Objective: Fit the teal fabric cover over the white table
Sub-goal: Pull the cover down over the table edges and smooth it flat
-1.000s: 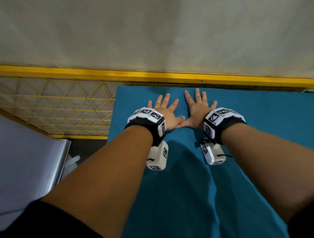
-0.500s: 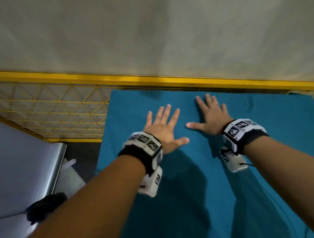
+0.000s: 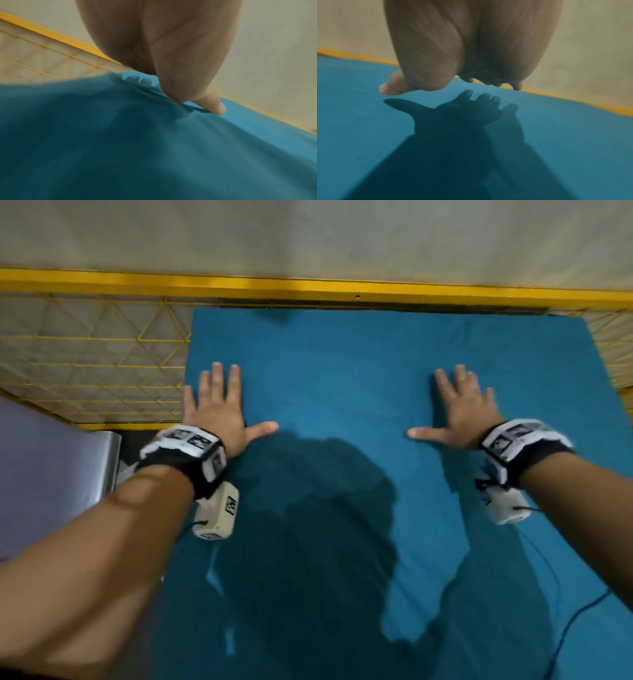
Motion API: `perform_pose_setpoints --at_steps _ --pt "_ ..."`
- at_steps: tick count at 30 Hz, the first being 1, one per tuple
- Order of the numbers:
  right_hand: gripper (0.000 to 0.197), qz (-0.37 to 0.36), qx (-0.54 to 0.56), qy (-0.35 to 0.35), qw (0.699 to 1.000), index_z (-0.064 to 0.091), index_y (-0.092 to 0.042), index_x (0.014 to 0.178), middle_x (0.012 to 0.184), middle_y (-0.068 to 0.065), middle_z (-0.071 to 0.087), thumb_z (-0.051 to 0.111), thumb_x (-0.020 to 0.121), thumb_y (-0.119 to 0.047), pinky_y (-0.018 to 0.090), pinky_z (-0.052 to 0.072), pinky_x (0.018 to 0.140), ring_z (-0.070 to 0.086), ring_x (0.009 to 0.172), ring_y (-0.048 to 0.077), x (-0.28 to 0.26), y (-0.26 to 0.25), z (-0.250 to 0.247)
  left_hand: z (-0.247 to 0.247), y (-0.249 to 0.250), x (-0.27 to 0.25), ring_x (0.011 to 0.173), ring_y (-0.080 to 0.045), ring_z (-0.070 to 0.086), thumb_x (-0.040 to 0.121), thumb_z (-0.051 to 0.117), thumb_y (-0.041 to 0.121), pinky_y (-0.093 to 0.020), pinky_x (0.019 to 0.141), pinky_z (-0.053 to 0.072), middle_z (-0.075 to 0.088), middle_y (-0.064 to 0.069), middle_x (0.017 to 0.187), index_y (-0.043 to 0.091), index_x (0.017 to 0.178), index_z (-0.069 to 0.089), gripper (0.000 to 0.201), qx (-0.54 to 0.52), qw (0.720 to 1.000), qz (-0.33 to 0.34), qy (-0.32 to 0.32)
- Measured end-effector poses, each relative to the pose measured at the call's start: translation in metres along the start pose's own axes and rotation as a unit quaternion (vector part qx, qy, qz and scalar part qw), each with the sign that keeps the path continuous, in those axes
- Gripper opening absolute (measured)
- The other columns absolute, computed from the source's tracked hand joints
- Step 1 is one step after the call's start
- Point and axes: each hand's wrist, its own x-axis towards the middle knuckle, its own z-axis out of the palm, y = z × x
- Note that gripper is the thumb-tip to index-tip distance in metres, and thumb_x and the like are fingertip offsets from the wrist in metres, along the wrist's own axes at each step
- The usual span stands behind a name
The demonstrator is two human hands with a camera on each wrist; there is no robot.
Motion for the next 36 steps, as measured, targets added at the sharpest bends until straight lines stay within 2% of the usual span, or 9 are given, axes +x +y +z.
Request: perform_pose_setpoints --at_steps 3,5,9,15,21,24,28,31,36 --pt "0.137 -0.142 0.022 -0.030 0.989 -0.004 -0.024 0.152 0.160 0.016 -0.009 0.049 0.045 -0.092 0.060 0.005 0.116 -0.007 0.148 0.033 -0.044 -0.080 0.040 0.027 0.082 -0.046 0.157 -0.029 -0.009 0.076 0.051 0.082 -0.055 0.125 0.000 -0.013 -0.008 0.169 0.026 0.160 -0.009 0.118 -0.012 0.988 0.153 -0.016" --pt "0.142 -0.163 0.020 -0.033 0.986 -0.003 -0.022 0.152 0.160 0.013 -0.009 0.059 0.041 -0.087 0.060 0.004 0.116 -0.007 0.148 0.031 -0.071 -0.108 0.060 0.051 0.106 -0.077 0.157 -0.027 -0.010 0.079 0.046 0.081 -0.054 0.125 -0.002 -0.012 -0.005 0.170 0.029 0.160 -0.006 0.110 -0.004 0.982 0.184 -0.047" --pt "0.139 -0.104 0.031 -0.009 0.994 -0.008 -0.024 0.152 0.161 0.005 -0.013 0.048 0.044 -0.093 0.056 0.001 0.118 -0.012 0.148 0.026 -0.129 -0.066 0.090 0.078 0.063 -0.126 0.157 -0.029 -0.005 0.063 0.021 0.092 -0.055 0.125 0.002 -0.005 -0.004 0.171 0.030 0.161 0.002 0.118 -0.016 0.992 0.126 -0.026" --pt "0.140 0.046 0.058 -0.059 0.996 -0.009 -0.023 0.152 0.161 0.008 -0.009 0.027 0.041 -0.101 0.057 0.004 0.116 -0.007 0.148 0.029 -0.250 0.051 0.142 0.105 -0.007 -0.225 0.154 -0.040 0.011 0.054 0.027 0.097 -0.061 0.120 0.018 0.010 -0.016 0.169 0.017 0.161 0.014 0.134 -0.013 0.998 0.039 -0.049" --pt "0.157 0.221 0.083 -0.112 0.965 -0.016 -0.029 0.149 0.161 0.007 -0.013 0.029 0.019 -0.105 0.057 0.006 0.117 -0.009 0.148 0.026 -0.349 0.167 0.175 0.131 -0.051 -0.317 0.146 -0.051 0.021 0.052 0.019 0.105 -0.069 0.110 0.033 0.019 -0.029 0.162 0.005 0.157 0.023 0.144 -0.020 0.996 -0.001 -0.082" --pt "0.160 0.235 0.091 -0.100 0.963 -0.012 -0.027 0.149 0.161 0.010 -0.008 0.037 0.018 -0.103 0.057 0.008 0.117 -0.004 0.148 0.029 -0.362 0.194 0.179 0.129 -0.049 -0.338 0.143 -0.051 0.028 0.058 0.016 0.104 -0.071 0.109 0.034 0.021 -0.032 0.160 0.001 0.155 0.024 0.142 -0.050 0.996 -0.038 -0.069" --pt "0.154 0.195 0.139 -0.053 0.970 -0.003 -0.023 0.151 0.160 0.015 -0.004 0.060 0.027 -0.088 0.056 0.005 0.117 -0.004 0.148 0.030 -0.359 0.168 0.186 0.140 -0.004 -0.365 0.149 -0.041 0.021 0.056 0.014 0.103 -0.065 0.114 0.026 0.019 -0.025 0.164 0.010 0.157 0.021 0.138 -0.056 0.992 -0.017 -0.112" --pt "0.144 0.203 0.155 -0.064 0.965 0.000 -0.024 0.152 0.161 0.011 -0.002 0.052 0.033 -0.088 0.055 0.004 0.117 -0.002 0.148 0.029 -0.386 0.172 0.202 0.164 -0.002 -0.413 0.147 -0.042 0.022 0.049 0.015 0.107 -0.068 0.109 0.029 0.025 -0.025 0.162 0.015 0.156 0.022 0.141 -0.075 0.980 -0.065 -0.170" --pt "0.155 0.312 0.150 -0.123 0.930 -0.003 -0.029 0.149 0.161 0.009 0.001 0.031 0.018 -0.104 0.060 0.010 0.116 0.003 0.148 0.029 -0.469 0.253 0.210 0.171 -0.026 -0.502 0.142 -0.049 0.032 0.038 0.017 0.110 -0.072 0.105 0.033 0.027 -0.030 0.159 0.014 0.157 0.020 0.154 -0.136 0.949 -0.195 -0.209"
